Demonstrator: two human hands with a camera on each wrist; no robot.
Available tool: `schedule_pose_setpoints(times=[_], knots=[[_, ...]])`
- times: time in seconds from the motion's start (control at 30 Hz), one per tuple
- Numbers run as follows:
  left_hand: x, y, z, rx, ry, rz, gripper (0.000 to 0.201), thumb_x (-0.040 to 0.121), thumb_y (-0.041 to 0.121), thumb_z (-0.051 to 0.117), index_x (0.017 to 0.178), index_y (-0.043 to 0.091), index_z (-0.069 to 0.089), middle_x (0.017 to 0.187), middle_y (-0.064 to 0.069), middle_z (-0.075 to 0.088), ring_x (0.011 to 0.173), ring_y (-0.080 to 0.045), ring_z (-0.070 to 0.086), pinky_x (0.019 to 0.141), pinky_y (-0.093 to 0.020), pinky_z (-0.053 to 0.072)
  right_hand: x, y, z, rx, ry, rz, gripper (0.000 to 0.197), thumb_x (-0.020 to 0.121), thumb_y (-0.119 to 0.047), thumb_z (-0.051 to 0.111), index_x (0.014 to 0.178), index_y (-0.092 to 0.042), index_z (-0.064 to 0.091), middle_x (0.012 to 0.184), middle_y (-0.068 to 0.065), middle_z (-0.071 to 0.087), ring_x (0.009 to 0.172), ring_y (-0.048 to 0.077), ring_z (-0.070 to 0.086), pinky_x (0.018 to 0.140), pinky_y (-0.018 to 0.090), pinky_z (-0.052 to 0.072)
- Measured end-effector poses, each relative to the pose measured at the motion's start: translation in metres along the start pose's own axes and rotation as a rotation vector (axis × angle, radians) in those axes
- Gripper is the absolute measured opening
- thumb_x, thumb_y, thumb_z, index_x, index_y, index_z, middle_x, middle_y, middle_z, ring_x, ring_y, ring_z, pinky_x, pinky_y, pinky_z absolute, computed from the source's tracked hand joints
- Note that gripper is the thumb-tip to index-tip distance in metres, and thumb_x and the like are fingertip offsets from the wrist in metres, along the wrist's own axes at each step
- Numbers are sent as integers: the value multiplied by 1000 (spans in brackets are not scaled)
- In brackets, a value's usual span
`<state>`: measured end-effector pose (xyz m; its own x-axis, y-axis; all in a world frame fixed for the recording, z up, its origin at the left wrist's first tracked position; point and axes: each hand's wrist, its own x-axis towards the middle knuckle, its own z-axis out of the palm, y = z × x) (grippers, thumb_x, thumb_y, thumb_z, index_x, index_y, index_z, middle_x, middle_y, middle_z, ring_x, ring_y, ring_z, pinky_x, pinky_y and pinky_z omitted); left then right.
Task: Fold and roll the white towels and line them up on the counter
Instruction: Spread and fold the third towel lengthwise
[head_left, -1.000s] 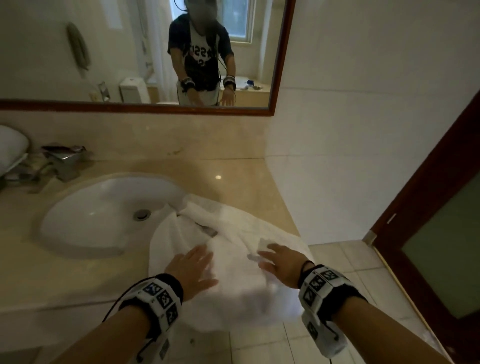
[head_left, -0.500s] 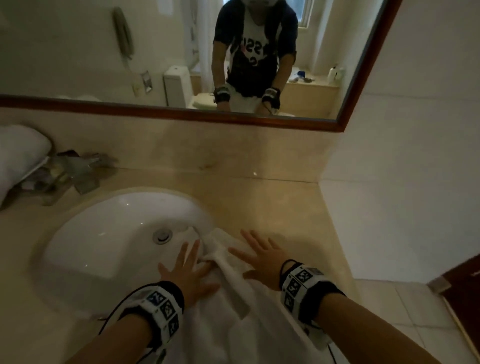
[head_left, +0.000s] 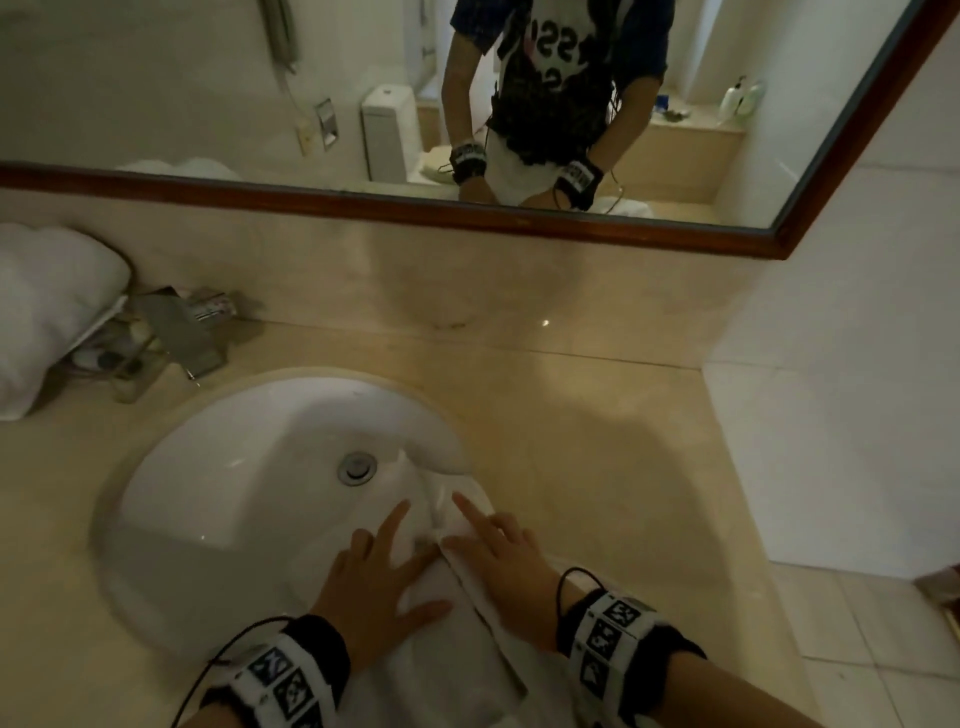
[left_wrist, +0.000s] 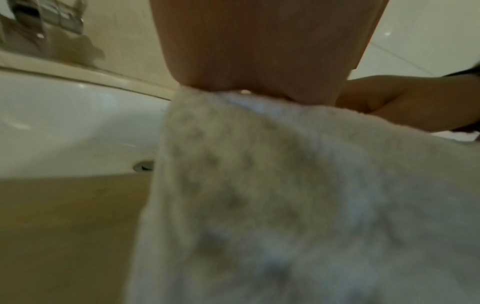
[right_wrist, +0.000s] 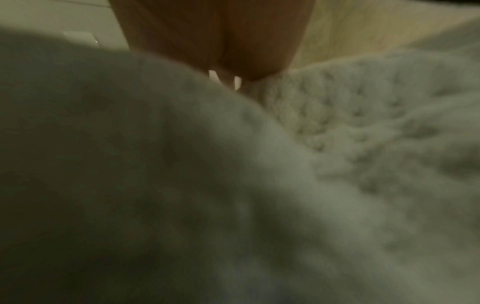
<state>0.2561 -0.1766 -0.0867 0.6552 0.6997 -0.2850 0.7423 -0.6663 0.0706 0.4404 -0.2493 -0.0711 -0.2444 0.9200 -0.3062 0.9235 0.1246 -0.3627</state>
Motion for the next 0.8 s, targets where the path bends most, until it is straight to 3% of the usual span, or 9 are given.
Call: schedule_pose_setpoints(times=[0.03,0.07,0.17,0.23,0.3,0.37,0.5,0.7,0.8], knots=[[-6,-6,-1,24,-13,3,69,79,82,9,123,48,49,140,-5,38,86,-21,40,58,-27,47,1,-1,2,4,20,-13,69,85,-6,47,147,-20,20,158,8,-12,137,35,15,107,49,24],[-11,-10,0,41,-15,19,65,81,79,12,119,47,53,136,-5,45,80,-19,39,55,-22,37,2,-4,3,9,23,-32,64,85,-7,46,145,-18,27,158,10,-4,135,38,17,107,50,25],[-20,-20,-2,36,29,57,66,83,76,13,115,41,59,136,-6,47,78,-21,38,54,-26,30,1,-5,-6,-80,24,-79,54,86,-10,48,139,-16,37,152,11,18,126,38,28,103,48,34],[-20,-23,-8,56,48,62,69,83,75,14,114,38,63,138,-6,45,80,-22,39,53,-27,34,1,10,-18,-268,84,-121,54,81,-20,59,133,-25,45,142,7,37,113,32,46,88,41,49],[-18,-22,-11,53,58,70,71,82,76,14,113,37,64,140,-6,43,80,-22,39,57,-27,27,-8,35,-30,-427,40,-70,50,68,-43,67,117,-36,58,119,-1,57,86,23,59,61,31,53],[-15,-15,-17,48,58,86,72,81,77,14,115,37,64,140,-6,44,79,-23,40,60,-28,24,-24,62,-40,-513,-18,5,46,68,-58,53,108,-37,64,108,-3,61,79,19,57,52,29,50],[-6,0,-38,27,97,133,72,79,79,18,121,36,58,141,-5,45,79,-21,40,59,-27,26,-70,118,-51,-547,-15,245,65,74,-74,28,111,-35,66,111,-1,68,91,21,56,59,31,55],[7,21,-42,13,133,252,76,79,79,23,122,28,59,143,5,44,83,-18,42,61,-23,33,-170,174,-50,-291,-144,687,70,65,-79,41,123,-40,49,110,1,65,90,21,57,57,31,55],[23,45,-25,146,45,316,75,82,77,19,104,29,72,125,16,61,71,-13,51,60,-18,29,-210,188,-20,-264,-155,795,64,76,-80,24,119,-41,50,108,3,68,93,22,49,54,33,56]])
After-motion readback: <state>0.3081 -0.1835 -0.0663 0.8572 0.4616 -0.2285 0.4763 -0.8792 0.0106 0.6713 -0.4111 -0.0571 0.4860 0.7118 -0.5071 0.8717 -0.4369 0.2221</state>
